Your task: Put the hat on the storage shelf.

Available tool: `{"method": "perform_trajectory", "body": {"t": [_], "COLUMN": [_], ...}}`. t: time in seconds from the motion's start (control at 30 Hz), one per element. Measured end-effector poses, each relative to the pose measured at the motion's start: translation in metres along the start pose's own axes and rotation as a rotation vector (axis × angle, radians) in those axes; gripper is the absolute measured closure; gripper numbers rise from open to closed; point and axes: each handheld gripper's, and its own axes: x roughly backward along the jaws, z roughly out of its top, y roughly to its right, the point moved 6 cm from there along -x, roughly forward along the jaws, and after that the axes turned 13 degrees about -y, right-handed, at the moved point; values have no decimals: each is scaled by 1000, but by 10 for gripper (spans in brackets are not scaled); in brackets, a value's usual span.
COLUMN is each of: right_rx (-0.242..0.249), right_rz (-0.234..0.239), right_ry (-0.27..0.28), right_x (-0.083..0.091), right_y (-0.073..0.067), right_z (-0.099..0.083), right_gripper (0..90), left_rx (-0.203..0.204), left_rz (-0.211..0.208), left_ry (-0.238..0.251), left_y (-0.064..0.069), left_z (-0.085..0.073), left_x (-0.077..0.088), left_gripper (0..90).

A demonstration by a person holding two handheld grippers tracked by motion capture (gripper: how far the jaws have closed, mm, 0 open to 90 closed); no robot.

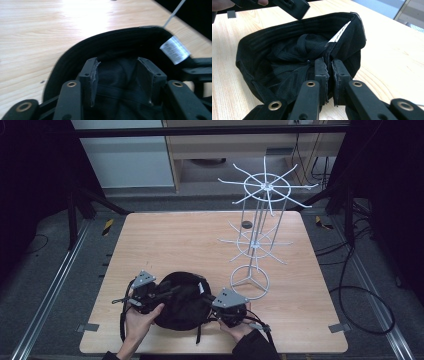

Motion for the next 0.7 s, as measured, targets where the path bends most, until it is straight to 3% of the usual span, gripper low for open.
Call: {"method": "perform_trajectory", "body": {"t": [0.03, 0.1, 0.13, 0.17, 0.27, 0.3, 0.4, 0.47, 0.53, 0.6, 0.67, 0.7], "right_rx": [-6, -10, -19, -28, -42, -42, -51, -56, -62, -60, -68, -68], "right_rz": [-4, -4, -9, -13, -14, -14, -11, 4, 20, 28, 48, 48], "right_ry": [-9, -12, -20, -27, -42, -42, -62, -83, -105, -113, -119, -119], "right_x": [0, 0, -1, -2, -4, -4, -7, -10, -13, -13, -12, -12], "right_y": [1, 2, 4, 4, 6, 6, 5, 3, 1, 0, 0, 0], "right_z": [-1, -1, -3, -4, -6, -6, -8, -10, -11, -12, -9, -9], "right_gripper": [843, 843, 842, 841, 840, 840, 838, 833, 822, 809, 719, 719], "left_rx": [2, 24, 51, 51, 92, 92, 105, 128, 135, 140, 146, 146], "left_rz": [41, 76, 105, 105, 115, 115, 106, 107, 111, 116, 147, 147], "left_ry": [-7, -21, -49, -49, -136, -136, -219, -275, -300, -302, -271, -271], "left_y": [-5, -13, -22, -22, -33, -33, -35, -38, -41, -42, -47, -47], "left_z": [-2, -8, -20, -20, -47, -47, -64, -68, -69, -68, -64, -64], "left_x": [1, 4, 7, 7, 9, 9, 0, -9, -14, -14, -11, -11], "left_gripper": [492, 489, 477, 475, 454, 453, 466, 542, 667, 691, 783, 793]}}
